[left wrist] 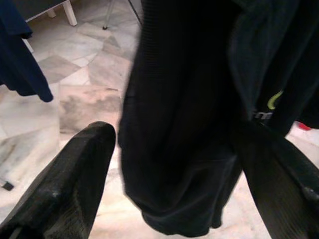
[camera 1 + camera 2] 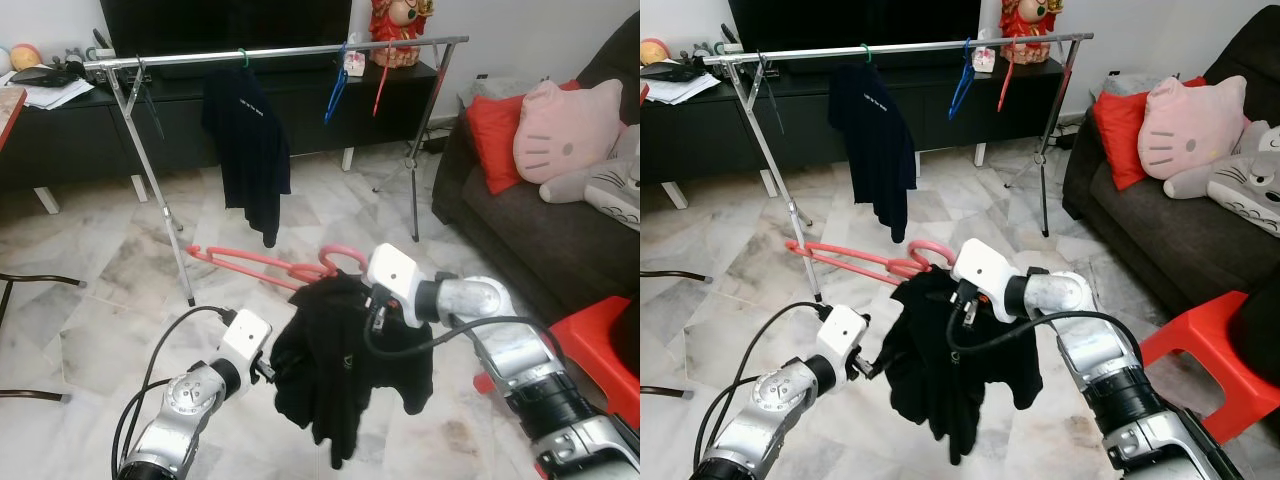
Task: Hang hanger
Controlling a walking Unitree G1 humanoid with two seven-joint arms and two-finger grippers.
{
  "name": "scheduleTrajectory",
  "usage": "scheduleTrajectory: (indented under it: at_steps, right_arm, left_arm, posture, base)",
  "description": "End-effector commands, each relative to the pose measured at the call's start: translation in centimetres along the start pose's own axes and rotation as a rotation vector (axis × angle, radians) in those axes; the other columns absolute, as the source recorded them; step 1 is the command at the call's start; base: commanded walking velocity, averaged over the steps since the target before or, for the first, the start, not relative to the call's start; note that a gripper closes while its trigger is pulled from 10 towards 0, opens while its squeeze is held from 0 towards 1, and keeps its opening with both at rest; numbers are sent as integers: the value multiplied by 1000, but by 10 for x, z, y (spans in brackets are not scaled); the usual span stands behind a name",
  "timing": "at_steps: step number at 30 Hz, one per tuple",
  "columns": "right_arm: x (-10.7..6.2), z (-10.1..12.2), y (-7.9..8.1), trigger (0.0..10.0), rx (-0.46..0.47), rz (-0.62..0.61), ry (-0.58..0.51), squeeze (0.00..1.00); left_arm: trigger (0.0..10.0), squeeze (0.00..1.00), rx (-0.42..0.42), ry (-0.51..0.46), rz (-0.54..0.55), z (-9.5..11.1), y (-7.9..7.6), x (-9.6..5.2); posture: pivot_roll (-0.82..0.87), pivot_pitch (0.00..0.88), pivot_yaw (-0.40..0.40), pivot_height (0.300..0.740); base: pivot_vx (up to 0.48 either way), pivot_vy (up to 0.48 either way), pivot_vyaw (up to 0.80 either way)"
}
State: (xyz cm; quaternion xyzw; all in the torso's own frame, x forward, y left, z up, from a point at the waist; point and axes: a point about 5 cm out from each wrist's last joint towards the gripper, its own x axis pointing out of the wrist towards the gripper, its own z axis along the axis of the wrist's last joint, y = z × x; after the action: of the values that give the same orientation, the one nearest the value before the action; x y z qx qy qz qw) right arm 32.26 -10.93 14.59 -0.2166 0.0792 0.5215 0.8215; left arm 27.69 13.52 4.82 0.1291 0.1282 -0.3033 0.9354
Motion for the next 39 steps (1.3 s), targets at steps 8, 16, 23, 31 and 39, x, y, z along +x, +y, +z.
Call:
scheduleTrajectory:
  at_steps: [8, 16, 23, 31, 39]
  right_arm:
    - [22, 36, 10, 0, -42, 65, -125, 0]
    - [37, 50, 16, 0, -58, 98, -164, 0]
    - [37, 52, 13, 0, -71, 94, -156, 0]
    - [35, 45, 9, 0, -72, 78, -129, 0]
    - [35, 46, 8, 0, -73, 76, -128, 0]
  left_arm:
    - [10000, 0, 181, 13, 106, 2, 8, 7]
    - [10000, 0, 301, 18, 254, -2, 16, 6]
    - [10000, 0, 365, 38, 308, -12, 20, -2]
    - [10000, 0, 447, 71, 292, -21, 22, -10]
    - [10000, 0, 447, 65, 313, -19, 24, -9]
  posture:
    - [-82, 0, -84, 740]
    - [-78, 0, -85, 740]
    - [-78, 0, -94, 740]
    - [-75, 0, -95, 740]
    - [-75, 0, -95, 740]
  base:
    - [0, 0, 0]
    - [0, 0, 0]
    - [0, 0, 0]
    - [0, 0, 0]
    - [0, 0, 0]
